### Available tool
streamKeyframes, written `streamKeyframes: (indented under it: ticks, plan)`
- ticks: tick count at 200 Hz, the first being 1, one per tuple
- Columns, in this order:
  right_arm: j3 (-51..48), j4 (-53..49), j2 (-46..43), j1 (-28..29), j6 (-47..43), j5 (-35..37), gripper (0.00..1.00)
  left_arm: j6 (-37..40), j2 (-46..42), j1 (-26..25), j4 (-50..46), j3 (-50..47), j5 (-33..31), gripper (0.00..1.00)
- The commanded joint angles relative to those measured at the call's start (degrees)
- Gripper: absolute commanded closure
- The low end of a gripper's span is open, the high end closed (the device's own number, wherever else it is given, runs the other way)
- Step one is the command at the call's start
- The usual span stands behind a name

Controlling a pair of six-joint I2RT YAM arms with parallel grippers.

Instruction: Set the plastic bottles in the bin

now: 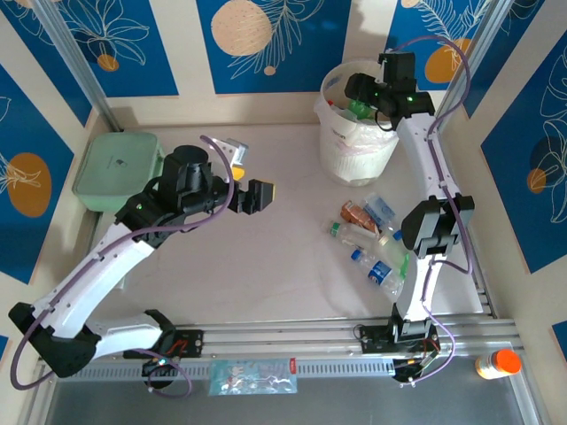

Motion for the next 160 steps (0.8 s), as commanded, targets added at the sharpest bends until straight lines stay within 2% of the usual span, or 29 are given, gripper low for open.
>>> streamKeyframes:
  ticks: [1,41,83,129,160]
  plan:
    - [-1.6,-0.1,-2.9,-0.6,-1.0,0.3,0.17,0.5,0.3,-0.2,0.4,-1.1,1.2,0.04]
    - [-4.2,0.5,-8.6,-0.3,-1.1,0.9,0.12,-1.2,0.6,-0.2,2.9,-3.6,3.0,0.03]
    - [-9.6,0.9,-17.6,3.7,-4.2,5.8,0.11,-2.5,1.2,-0.1,4.8,-6.5,4.3,0.03]
    - [-26.6,3.2,-32.5,8.4,-2.4,7.4,0.13,-3.3,3.8,-0.2,6.1,-8.6,5.9,0.03]
    - [-41.0,2.5,-43.8,12.4,-0.4,8.8,0.14,-4.1,3.7,-0.2,6.2,-9.6,4.5,0.03]
